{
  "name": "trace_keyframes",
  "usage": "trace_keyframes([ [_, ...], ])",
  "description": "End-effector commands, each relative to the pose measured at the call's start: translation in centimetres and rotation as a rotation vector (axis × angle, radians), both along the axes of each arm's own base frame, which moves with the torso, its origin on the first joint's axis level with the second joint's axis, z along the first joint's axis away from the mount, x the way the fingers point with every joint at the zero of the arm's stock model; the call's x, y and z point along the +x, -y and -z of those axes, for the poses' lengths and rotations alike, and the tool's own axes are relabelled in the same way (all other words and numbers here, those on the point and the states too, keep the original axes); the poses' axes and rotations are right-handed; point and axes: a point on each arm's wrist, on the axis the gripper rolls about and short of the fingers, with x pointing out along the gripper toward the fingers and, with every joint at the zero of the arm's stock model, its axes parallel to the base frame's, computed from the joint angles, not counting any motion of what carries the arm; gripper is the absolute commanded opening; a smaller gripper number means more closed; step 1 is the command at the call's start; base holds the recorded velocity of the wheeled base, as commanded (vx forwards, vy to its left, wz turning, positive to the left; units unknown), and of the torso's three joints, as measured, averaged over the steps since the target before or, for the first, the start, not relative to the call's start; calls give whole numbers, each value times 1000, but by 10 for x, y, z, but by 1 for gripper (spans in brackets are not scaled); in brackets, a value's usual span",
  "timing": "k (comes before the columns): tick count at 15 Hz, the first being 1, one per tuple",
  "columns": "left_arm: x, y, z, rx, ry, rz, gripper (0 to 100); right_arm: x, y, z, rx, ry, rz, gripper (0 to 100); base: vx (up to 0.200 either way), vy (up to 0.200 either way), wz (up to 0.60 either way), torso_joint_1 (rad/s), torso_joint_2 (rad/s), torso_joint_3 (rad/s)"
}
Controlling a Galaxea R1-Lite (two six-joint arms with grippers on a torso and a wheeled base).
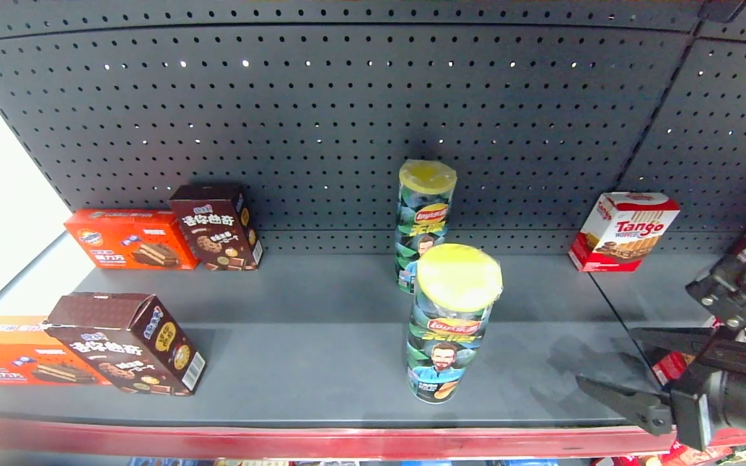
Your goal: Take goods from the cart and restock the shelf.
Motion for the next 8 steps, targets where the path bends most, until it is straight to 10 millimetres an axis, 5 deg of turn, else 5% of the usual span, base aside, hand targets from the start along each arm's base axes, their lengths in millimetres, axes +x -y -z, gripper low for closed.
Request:
trace_keyframes([
  [1, 0, 0, 0, -1, -4, 0, 100, 23, -29, 16, -38, -46, -30, 100, 0, 0, 0, 0, 0, 0],
  [8, 0, 0, 0, -5, -7, 4, 100, 67, -63, 11, -47, -42, -29, 100, 0, 0, 0, 0, 0, 0],
])
